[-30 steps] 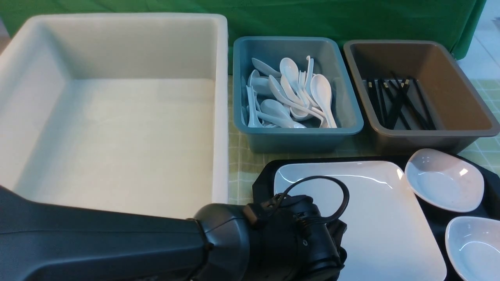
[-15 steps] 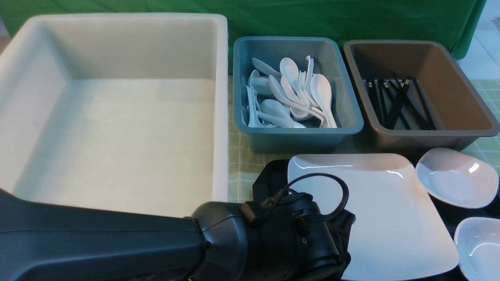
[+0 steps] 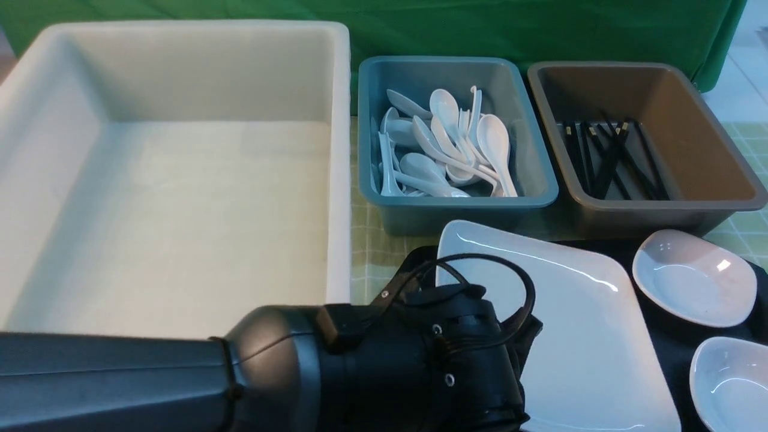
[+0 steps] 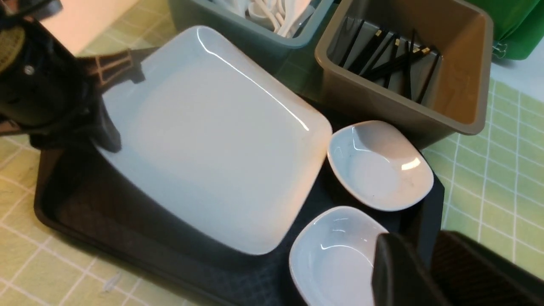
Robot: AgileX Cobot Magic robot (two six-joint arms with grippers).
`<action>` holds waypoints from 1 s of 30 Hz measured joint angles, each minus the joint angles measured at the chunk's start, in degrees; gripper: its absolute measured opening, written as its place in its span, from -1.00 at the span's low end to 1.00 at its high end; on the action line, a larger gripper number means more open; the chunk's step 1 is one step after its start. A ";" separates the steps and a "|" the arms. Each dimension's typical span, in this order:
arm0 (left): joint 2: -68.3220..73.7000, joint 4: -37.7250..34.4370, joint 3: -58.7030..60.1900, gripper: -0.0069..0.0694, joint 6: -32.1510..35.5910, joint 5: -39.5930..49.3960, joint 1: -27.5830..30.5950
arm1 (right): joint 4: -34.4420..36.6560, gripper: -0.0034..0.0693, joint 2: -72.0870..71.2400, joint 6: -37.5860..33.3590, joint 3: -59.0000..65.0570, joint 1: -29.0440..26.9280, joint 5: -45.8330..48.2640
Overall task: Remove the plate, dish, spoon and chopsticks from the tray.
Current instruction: Use the left arm to grab a plate from the dinner plate, then use the left arm to put the plate into the large storage box on the left
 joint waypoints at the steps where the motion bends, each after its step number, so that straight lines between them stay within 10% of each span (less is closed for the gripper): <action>1: -0.54 1.26 0.00 -0.70 0.77 1.18 -0.41 | 0.00 -0.55 -0.03 0.06 0.00 0.00 0.00; 30: -5.72 17.19 0.00 -0.74 20.73 6.28 -6.92 | 0.05 -0.49 -0.14 1.41 0.00 0.00 -0.22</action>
